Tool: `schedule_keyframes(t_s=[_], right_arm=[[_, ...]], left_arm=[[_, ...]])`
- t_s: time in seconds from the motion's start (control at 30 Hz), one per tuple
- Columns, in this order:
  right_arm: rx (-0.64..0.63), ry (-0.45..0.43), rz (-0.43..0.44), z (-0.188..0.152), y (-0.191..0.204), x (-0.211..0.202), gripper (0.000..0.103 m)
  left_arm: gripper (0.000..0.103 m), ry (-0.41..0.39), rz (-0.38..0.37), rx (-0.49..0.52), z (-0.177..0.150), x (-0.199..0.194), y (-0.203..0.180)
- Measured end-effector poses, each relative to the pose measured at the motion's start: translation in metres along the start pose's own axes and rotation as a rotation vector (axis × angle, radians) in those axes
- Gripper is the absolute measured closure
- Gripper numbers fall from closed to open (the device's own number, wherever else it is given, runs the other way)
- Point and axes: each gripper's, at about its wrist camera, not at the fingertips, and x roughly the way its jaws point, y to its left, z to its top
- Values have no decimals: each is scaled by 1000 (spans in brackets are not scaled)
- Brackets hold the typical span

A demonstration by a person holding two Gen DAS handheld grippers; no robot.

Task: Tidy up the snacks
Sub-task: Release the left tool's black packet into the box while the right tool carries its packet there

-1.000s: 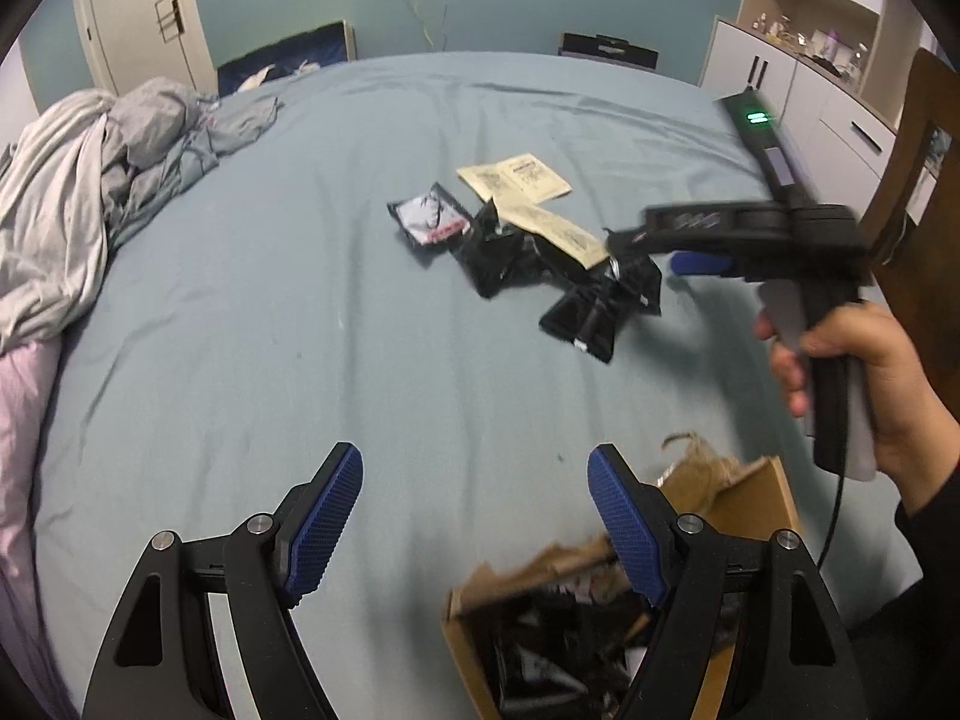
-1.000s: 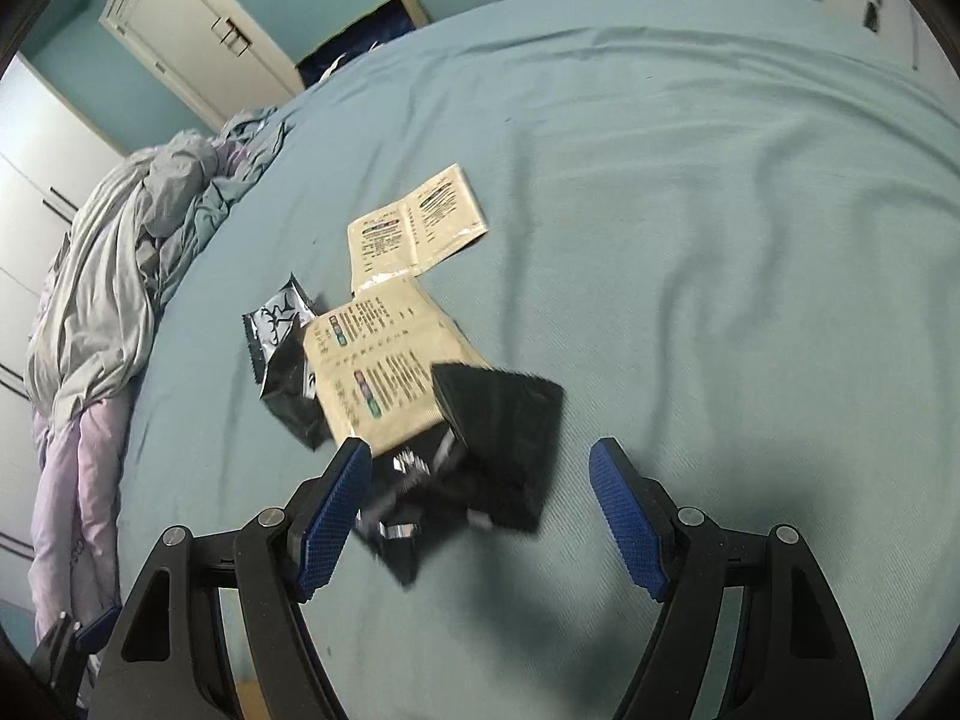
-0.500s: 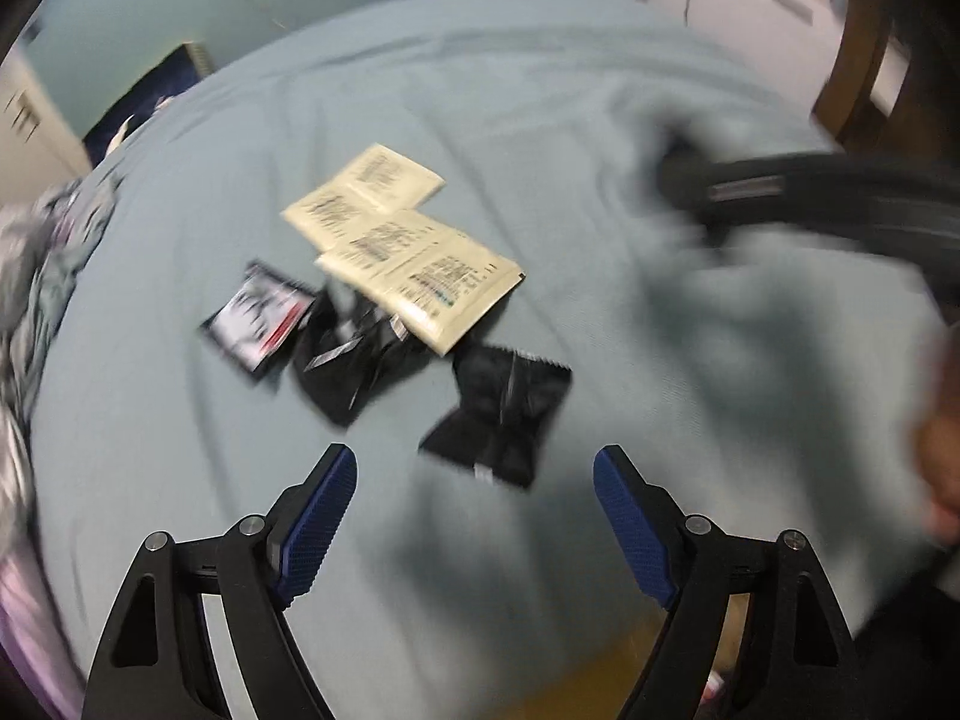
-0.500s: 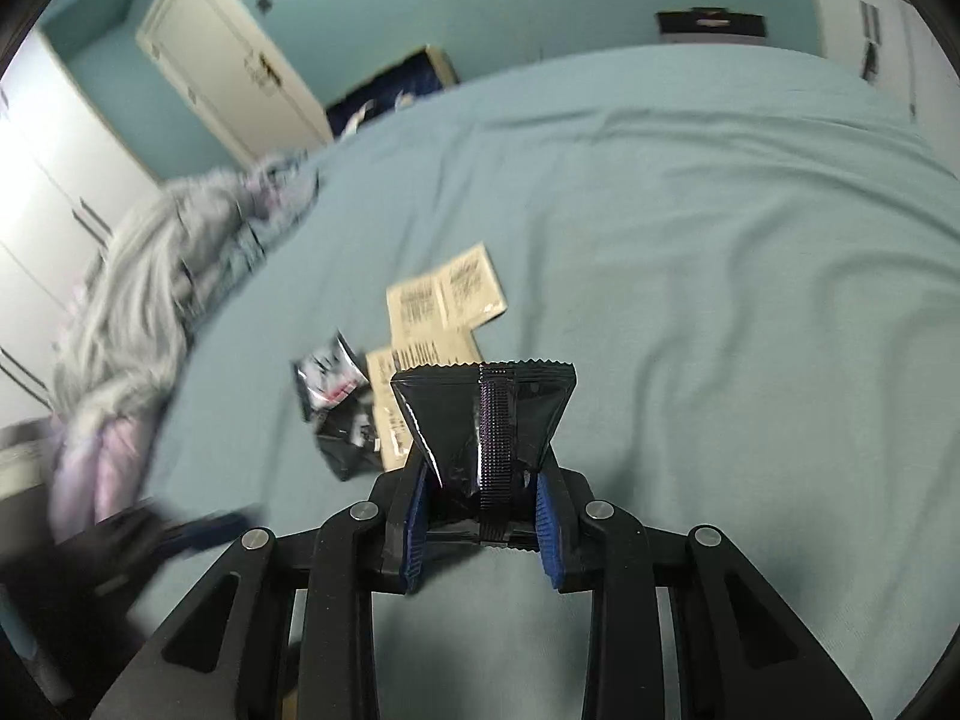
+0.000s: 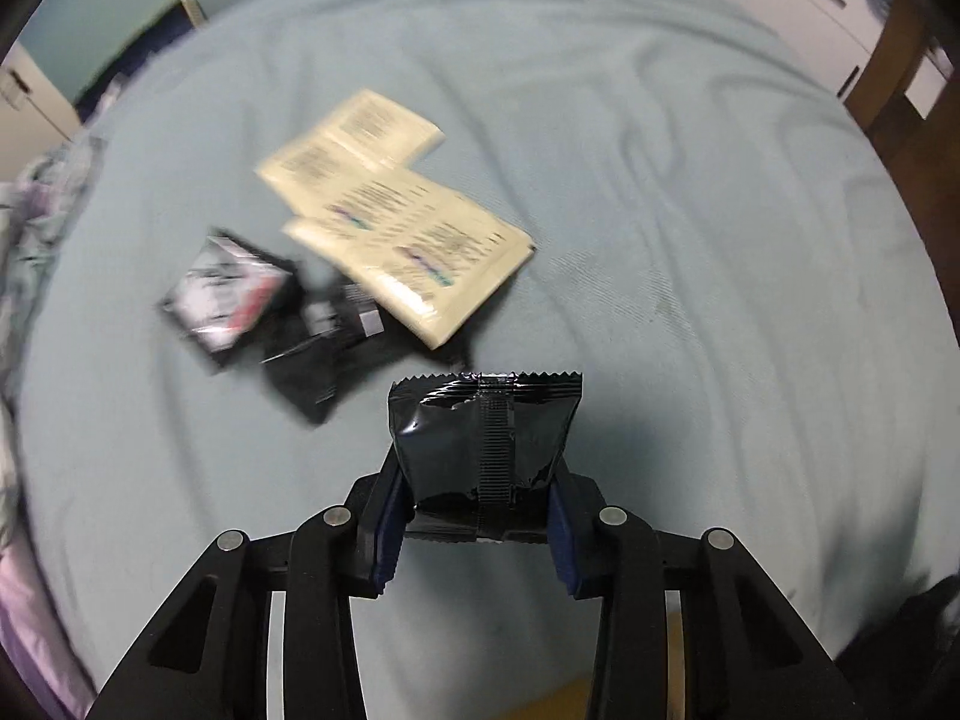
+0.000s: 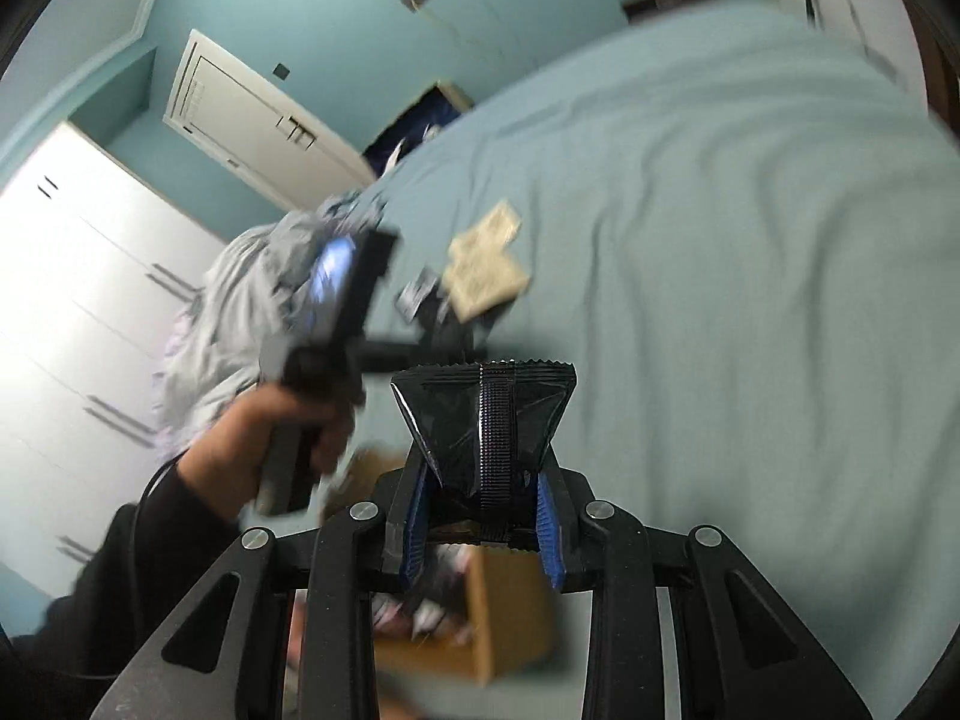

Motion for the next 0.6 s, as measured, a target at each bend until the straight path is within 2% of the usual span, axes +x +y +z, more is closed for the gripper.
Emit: schedule_keyframes(t_s=[0.07, 0.17, 0.2, 0.27, 0.37, 0.43, 0.6], right_arm=[[-4, 24, -3, -13, 2, -7, 74], [-84, -8, -41, -19, 20, -20, 74], [-103, -15, -48, -18, 24, -23, 74], [-137, -18, -62, -21, 32, -23, 74], [-170, 2, -99, -25, 38, -19, 74], [-168, 17, -108, -25, 45, -10, 74], [-179, 9, -140, -25, 62, -5, 74]], left_arm=[[64, -37, 3, -20, -16, -24, 6], [64, -84, 28, -65, -57, -67, 16], [64, -89, 14, -85, -65, -74, 20], [64, -153, -53, -179, -102, -98, 24], [64, -206, -111, -222, -149, -112, 11], [64, -229, -150, -227, -167, -111, 0], [63, -213, -130, -148, -174, -92, -24]])
